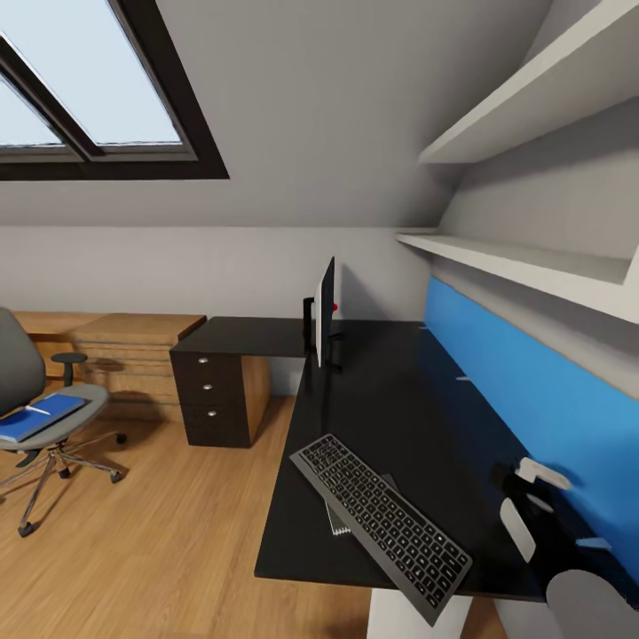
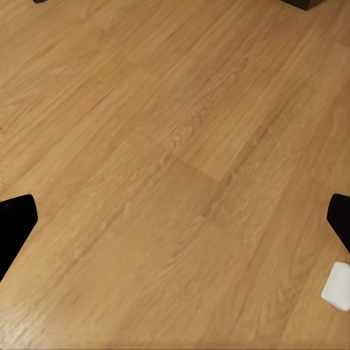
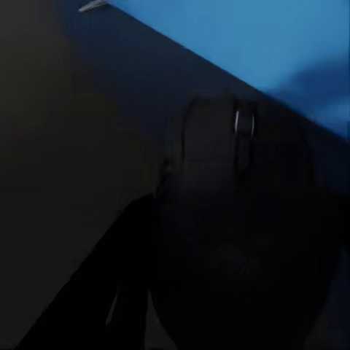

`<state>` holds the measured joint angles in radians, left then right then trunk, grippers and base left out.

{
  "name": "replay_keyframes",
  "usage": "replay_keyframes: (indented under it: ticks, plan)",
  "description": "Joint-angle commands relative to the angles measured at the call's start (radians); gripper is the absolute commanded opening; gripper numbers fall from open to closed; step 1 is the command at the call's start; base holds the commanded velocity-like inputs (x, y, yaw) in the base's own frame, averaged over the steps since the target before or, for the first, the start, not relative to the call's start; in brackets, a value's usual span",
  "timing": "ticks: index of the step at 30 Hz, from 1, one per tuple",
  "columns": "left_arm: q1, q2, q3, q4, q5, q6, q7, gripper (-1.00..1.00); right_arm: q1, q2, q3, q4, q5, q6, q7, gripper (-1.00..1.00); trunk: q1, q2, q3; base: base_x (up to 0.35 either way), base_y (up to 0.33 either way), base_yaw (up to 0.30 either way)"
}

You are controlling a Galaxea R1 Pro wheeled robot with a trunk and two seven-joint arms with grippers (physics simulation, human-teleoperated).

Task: In the bedroom, organize the workspace by keeping the computer under the desk, ensuring the monitor is on the desk, placing the keyboard on the desk next to the monitor, placing the mouse on the desk next to the keyboard, moving the folder from the swivel chair onto the desk next to the mouse, stacking the notebook on top of the folder with the pen on top of the notebook, and positioning the swivel chair next to the desk.

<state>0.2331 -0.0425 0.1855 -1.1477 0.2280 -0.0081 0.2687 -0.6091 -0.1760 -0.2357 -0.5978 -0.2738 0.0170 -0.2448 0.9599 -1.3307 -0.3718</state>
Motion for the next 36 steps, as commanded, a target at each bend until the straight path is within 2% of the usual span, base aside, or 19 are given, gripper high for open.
replay_keyframes:
  ticks: [1,3,7,10,11,12,13,14,16,19,20,23,25,26,30,34,36]
  plan:
    - [0.000,0.000,0.000,-0.001,0.009,-0.001,0.001,1.00,0.010,0.007,0.002,-0.020,-0.004,0.001,-0.002,-1.00,-0.004,0.007,0.002,0.000,0.000,0.000]
    - [0.000,0.000,-0.002,0.008,0.009,0.000,0.001,1.00,0.045,0.035,0.003,-0.084,0.023,0.001,-0.002,-1.00,-0.012,0.021,0.009,0.000,0.000,0.000]
    - [0.000,0.001,-0.004,0.050,0.006,0.002,0.001,1.00,0.142,0.123,0.004,-0.251,0.122,0.003,-0.009,-1.00,-0.027,0.049,0.021,0.000,0.000,0.000]
    - [0.000,0.001,-0.009,0.076,-0.012,0.003,0.001,1.00,0.242,0.229,0.004,-0.381,0.236,0.004,-0.037,-1.00,-0.027,0.049,0.021,0.000,0.000,0.000]
    - [0.000,0.001,-0.014,0.081,-0.029,0.003,0.001,1.00,0.274,0.279,0.009,-0.410,0.296,0.003,-0.051,-1.00,-0.027,0.049,0.021,0.000,0.000,0.000]
    - [0.000,0.001,-0.016,0.084,-0.041,0.003,0.001,1.00,0.295,0.317,0.024,-0.423,0.357,0.003,-0.059,-1.00,-0.027,0.049,0.021,0.000,0.000,0.000]
    - [0.000,0.001,-0.016,0.085,-0.043,0.003,0.001,1.00,0.301,0.326,0.032,-0.426,0.375,0.003,-0.060,-1.00,-0.027,0.049,0.021,0.000,0.000,0.000]
    - [0.000,0.001,-0.018,0.090,-0.050,0.003,0.001,1.00,0.323,0.347,0.081,-0.428,0.424,0.003,-0.064,-1.00,-0.027,0.049,0.021,0.000,0.000,0.000]
    - [0.000,0.003,-0.019,0.105,-0.053,0.002,0.001,1.00,0.336,0.351,0.131,-0.427,0.444,0.004,-0.066,-1.00,-0.027,0.049,0.021,0.000,0.032,0.000]
    - [0.000,0.003,-0.020,0.115,-0.055,0.001,0.001,1.00,0.352,0.351,0.163,-0.423,0.453,0.004,-0.067,-1.00,-0.027,0.049,0.021,0.000,0.189,0.000]
    - [0.000,0.003,-0.020,0.119,-0.056,0.001,0.001,1.00,0.367,0.351,0.214,-0.414,0.456,0.003,-0.072,-1.00,-0.027,0.049,0.021,0.000,0.300,0.000]
    - [0.000,0.003,-0.020,0.121,-0.056,0.000,0.000,1.00,0.373,0.351,0.253,-0.398,0.455,-0.001,-0.087,-1.00,-0.027,0.049,0.021,0.000,0.315,0.059]
    - [0.000,0.003,-0.020,0.121,-0.056,0.000,0.000,1.00,0.373,0.351,0.254,-0.396,0.456,-0.003,-0.089,-1.00,-0.027,0.049,0.021,0.000,0.330,0.228]
    - [0.000,0.003,-0.020,0.121,-0.058,0.000,0.000,1.00,0.373,0.351,0.255,-0.391,0.456,-0.006,-0.120,-1.00,-0.027,0.049,0.021,0.193,0.294,0.275]
    - [0.000,0.003,-0.020,0.122,-0.058,0.000,0.000,1.00,0.373,0.351,0.258,-0.381,0.457,-0.007,-0.124,-1.00,-0.027,0.049,0.021,0.227,0.274,0.275]
    - [0.000,0.003,-0.020,0.122,-0.058,0.000,0.000,1.00,0.373,0.351,0.303,-0.368,0.457,-0.008,-0.127,-1.00,-0.027,0.049,0.019,0.246,0.262,0.275]
    - [0.000,0.003,-0.020,0.122,-0.058,0.000,0.000,1.00,0.373,0.351,0.312,-0.358,0.458,-0.020,-0.136,-1.00,-0.027,0.049,0.018,0.251,0.258,0.274]
